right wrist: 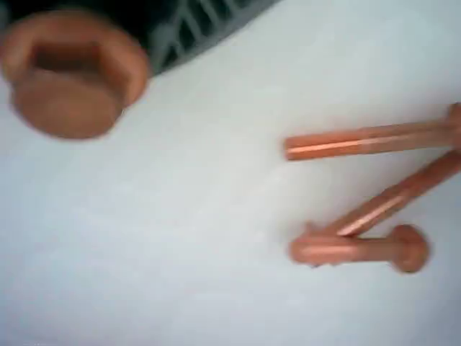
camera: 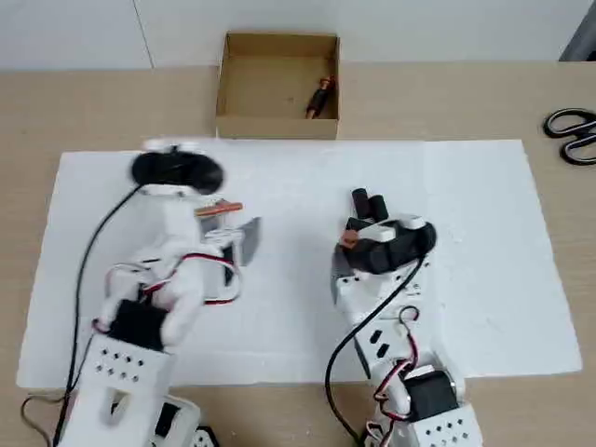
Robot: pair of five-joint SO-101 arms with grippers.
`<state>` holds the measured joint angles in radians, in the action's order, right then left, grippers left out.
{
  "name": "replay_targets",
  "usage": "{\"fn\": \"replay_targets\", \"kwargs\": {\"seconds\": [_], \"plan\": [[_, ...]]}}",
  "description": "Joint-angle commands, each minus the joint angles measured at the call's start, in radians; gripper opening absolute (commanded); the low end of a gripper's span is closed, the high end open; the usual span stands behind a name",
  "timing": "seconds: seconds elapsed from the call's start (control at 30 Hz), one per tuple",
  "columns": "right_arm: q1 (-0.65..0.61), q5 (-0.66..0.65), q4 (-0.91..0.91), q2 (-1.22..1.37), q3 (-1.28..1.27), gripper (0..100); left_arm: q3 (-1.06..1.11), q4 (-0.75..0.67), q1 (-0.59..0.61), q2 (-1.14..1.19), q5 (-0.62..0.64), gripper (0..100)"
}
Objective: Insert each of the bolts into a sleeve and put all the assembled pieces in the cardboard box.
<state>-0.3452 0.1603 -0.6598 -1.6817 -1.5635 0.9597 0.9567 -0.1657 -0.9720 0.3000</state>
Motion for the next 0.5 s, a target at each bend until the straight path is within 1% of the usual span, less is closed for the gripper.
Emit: {"fn": "replay_targets", "kwargs": {"seconds": [0.0,0.13,0.23,0.37,0.47], "plan": [[0.051,-0.009,-0.074,-0.008,0.129,0.3,-0.008,0.095,0.117,-0.058,-0.031,20],[0.091,-0.011,-0.130,-0.001,0.250,0.3,-0.008,0.147,0.264,-0.103,-0.170,20],[0.108,-0.011,-0.131,0.091,0.358,0.3,-0.008,0.150,0.351,-0.137,-0.270,20],[0.120,-0.011,-0.114,0.349,0.539,0.3,0.028,0.150,0.367,-0.178,-0.293,20],[0.117,-0.011,-0.013,0.602,0.692,0.3,0.074,0.146,0.367,-0.213,-0.293,20]]}}
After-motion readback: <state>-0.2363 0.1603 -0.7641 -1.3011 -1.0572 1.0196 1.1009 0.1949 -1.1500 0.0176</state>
